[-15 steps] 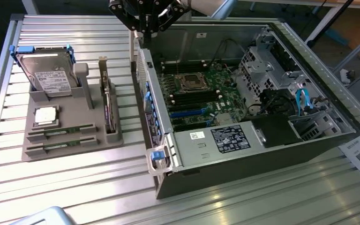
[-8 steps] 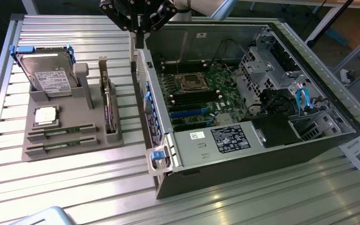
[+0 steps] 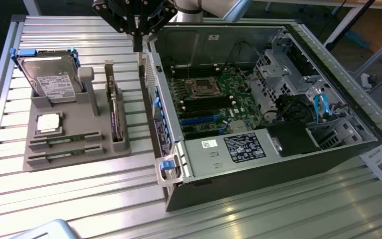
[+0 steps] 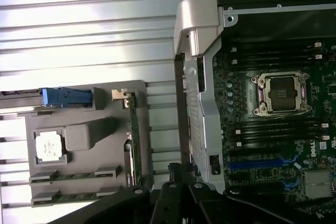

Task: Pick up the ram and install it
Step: 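Reach for the ram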

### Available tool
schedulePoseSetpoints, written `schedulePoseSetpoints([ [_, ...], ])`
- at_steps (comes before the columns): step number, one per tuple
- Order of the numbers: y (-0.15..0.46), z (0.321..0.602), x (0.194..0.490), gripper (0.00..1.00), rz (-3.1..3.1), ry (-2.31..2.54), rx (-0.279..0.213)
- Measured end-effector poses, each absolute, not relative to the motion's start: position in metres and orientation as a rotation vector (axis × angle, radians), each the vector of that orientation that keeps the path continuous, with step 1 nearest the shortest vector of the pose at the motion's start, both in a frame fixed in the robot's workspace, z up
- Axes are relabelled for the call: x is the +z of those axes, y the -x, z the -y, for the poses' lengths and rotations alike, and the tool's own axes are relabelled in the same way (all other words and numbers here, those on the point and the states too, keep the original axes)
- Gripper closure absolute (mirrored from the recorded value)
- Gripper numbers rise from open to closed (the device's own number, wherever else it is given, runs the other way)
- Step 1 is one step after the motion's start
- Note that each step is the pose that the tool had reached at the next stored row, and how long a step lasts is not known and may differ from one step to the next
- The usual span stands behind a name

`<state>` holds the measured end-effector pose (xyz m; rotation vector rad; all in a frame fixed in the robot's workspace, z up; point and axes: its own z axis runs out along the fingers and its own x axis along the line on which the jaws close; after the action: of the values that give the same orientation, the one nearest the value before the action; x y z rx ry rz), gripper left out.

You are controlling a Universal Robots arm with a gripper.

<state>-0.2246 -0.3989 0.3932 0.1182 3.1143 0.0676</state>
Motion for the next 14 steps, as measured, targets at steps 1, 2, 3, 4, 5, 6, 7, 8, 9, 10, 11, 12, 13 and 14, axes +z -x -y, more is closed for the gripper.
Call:
schedulePoseSetpoints([
  [1, 0.226, 0.399, 0.393, 0.90, -3.114, -0.118, 0.068],
  [2, 0.228, 0.399, 0.393, 0.90, -3.115, -0.118, 0.068],
  [3, 0.230, 0.399, 0.393, 0.90, -3.115, -0.118, 0.067],
  [4, 0.232, 0.399, 0.393, 0.90, -3.115, -0.118, 0.067],
  [5, 0.234, 0.399, 0.393, 0.90, -3.115, -0.118, 0.067],
  [6, 0.237, 0.399, 0.393, 0.90, -3.115, -0.118, 0.068],
  [7, 0.240, 0.399, 0.393, 0.90, -3.115, -0.118, 0.067],
  [8, 0.242, 0.399, 0.393, 0.90, -3.115, -0.118, 0.068],
  [9, 0.245, 0.399, 0.393, 0.90, -3.116, -0.118, 0.068],
  [10, 0.247, 0.399, 0.393, 0.90, -3.116, -0.118, 0.068],
  [11, 0.250, 0.399, 0.393, 0.90, -3.116, -0.118, 0.068],
  [12, 0.252, 0.399, 0.393, 0.90, -3.116, -0.118, 0.068],
  [13, 0.254, 0.399, 0.393, 0.90, -3.116, -0.118, 0.068],
  [14, 0.257, 0.399, 0.393, 0.90, -3.116, -0.118, 0.067],
])
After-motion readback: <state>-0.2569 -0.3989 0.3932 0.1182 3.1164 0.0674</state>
